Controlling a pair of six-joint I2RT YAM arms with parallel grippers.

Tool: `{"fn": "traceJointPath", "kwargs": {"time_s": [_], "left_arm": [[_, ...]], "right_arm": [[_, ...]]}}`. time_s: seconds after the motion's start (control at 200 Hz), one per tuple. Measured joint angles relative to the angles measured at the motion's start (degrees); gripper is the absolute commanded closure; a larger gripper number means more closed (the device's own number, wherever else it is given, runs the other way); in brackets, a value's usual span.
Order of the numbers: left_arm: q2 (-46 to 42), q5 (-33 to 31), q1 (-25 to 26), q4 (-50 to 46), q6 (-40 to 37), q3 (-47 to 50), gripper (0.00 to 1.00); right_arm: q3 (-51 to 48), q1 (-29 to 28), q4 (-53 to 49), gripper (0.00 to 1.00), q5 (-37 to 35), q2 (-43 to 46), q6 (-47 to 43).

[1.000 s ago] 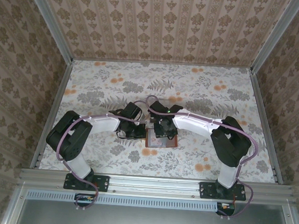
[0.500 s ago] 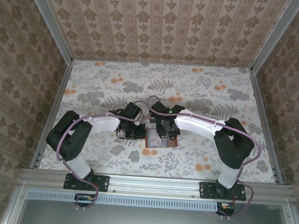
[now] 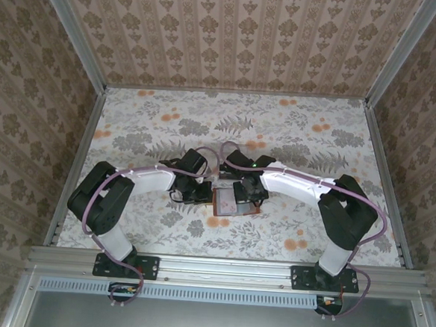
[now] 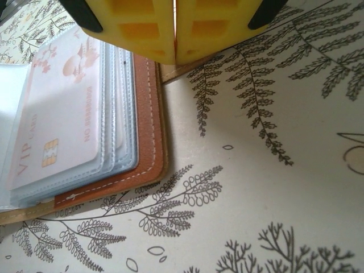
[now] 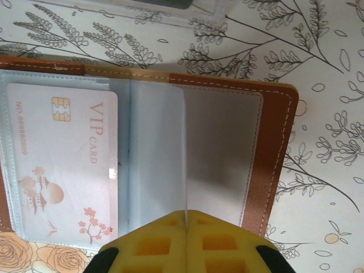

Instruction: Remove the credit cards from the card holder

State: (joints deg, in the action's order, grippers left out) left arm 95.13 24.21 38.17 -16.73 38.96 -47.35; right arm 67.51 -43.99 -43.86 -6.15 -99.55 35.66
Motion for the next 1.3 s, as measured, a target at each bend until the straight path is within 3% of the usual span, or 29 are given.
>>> {"fn": "traceJointPath", "kwargs": {"time_s": [0.27,0.56,0.965,1.3], "left_arm": [[0.7,0.0,0.0,-0.83,-0.02,-0.96,0.9],[1.92,0.17,0.0,-1.25,-0.42,-2.29,0.9],[2.32,0.13,0.0,-1.75,-1.07,-3.02,0.9],[1.97,-0.24,0.0,-4.83,-1.31,-4.57,0.9]], "right_arm": [[-2.78,1.64,1.14,0.95,0.04,0.2,-0.79],[-4.2,2.25,2.03,0.77,0.04,0.2,-1.09],[-4.35,2.6,1.51,0.66,-2.08,0.17,-1.07],[-4.35,2.6,-0.68,0.66,-4.17,0.7,-1.22]]}}
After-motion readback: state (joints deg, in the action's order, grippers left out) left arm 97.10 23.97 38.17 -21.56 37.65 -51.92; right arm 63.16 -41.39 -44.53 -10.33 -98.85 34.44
